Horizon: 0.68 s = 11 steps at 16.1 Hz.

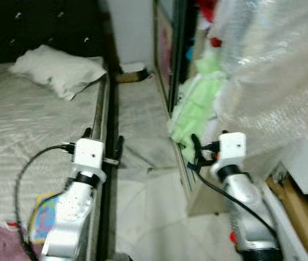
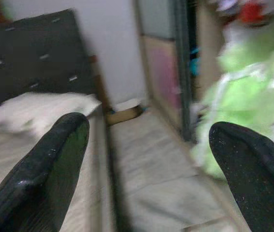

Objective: Clean up the room

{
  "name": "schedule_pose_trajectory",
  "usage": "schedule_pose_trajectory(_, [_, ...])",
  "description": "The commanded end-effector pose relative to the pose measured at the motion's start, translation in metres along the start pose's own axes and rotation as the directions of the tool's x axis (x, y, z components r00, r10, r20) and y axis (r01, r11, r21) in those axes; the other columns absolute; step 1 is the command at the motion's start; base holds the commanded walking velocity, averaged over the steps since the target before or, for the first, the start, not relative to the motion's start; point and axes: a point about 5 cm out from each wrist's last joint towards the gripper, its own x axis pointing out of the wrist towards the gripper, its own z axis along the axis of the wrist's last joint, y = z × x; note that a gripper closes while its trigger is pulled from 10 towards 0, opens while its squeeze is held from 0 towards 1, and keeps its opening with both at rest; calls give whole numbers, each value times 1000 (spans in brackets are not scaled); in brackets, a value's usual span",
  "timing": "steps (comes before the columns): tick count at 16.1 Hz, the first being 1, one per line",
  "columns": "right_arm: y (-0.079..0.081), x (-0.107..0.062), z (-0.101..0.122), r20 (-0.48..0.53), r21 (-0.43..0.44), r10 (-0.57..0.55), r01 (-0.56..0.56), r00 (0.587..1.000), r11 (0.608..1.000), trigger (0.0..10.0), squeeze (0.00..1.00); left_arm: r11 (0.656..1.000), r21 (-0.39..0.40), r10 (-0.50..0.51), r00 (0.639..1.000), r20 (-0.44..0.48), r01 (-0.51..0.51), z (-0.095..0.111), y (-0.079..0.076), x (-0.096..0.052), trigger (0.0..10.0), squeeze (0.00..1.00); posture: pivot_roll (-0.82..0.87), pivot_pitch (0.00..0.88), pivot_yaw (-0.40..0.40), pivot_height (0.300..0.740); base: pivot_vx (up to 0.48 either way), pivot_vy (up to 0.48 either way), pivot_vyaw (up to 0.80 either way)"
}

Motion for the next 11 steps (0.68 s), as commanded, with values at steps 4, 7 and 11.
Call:
schedule_pose_trajectory(4, [-5, 0, 4, 7, -13, 5, -5, 1000, 1000, 10000, 0, 1000, -3, 13, 1000, 17, -13, 7, -3, 2, 10000, 0, 20, 23, -23, 740, 0, 0, 800])
schedule_pose_trajectory(7, [-8, 0, 5, 2, -21, 2, -2, 1000, 1000, 10000, 0, 999, -22, 28, 1000, 1, -28, 5, -4, 0, 10000, 0, -14, 45, -28, 740, 0, 0, 800])
schedule_pose_trajectory(11, [-8, 0, 4, -3, -1, -13, 13, 1000, 1000, 10000, 0, 1000, -16, 6, 1000, -4, -6, 6, -6, 2, 10000, 0, -10, 59, -20, 740, 0, 0, 200])
